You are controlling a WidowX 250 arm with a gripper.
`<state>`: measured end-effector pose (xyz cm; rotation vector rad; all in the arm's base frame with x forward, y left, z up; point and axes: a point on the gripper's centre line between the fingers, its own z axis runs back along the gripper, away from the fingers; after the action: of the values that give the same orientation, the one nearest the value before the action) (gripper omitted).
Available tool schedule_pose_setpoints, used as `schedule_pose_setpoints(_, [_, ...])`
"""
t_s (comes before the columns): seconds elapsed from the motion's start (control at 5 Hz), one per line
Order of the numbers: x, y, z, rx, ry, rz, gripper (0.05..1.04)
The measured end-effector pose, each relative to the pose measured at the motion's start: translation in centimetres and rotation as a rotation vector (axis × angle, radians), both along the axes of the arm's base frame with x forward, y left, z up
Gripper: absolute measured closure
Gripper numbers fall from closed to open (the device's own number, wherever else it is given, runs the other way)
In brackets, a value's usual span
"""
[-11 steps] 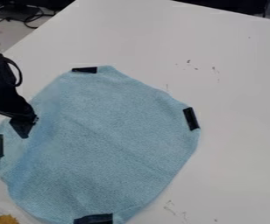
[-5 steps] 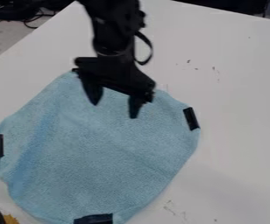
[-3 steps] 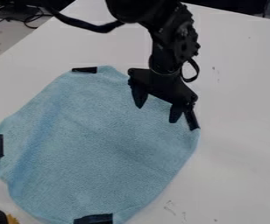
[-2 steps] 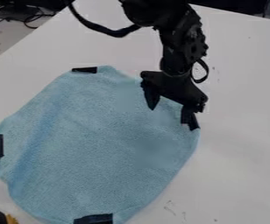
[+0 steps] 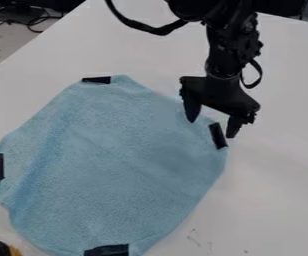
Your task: Fold from top right to bottom left
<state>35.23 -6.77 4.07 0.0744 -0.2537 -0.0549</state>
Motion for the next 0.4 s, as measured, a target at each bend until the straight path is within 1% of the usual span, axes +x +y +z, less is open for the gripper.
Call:
schedule_pose_setpoints(0.2, [0.53,-0.45,0.17,0.01,0.054,0.018,0.083])
schedule_pose_setpoints(0.4, [0.7,-1.06,-0.66,-0.009,0.051,0.046,0.083])
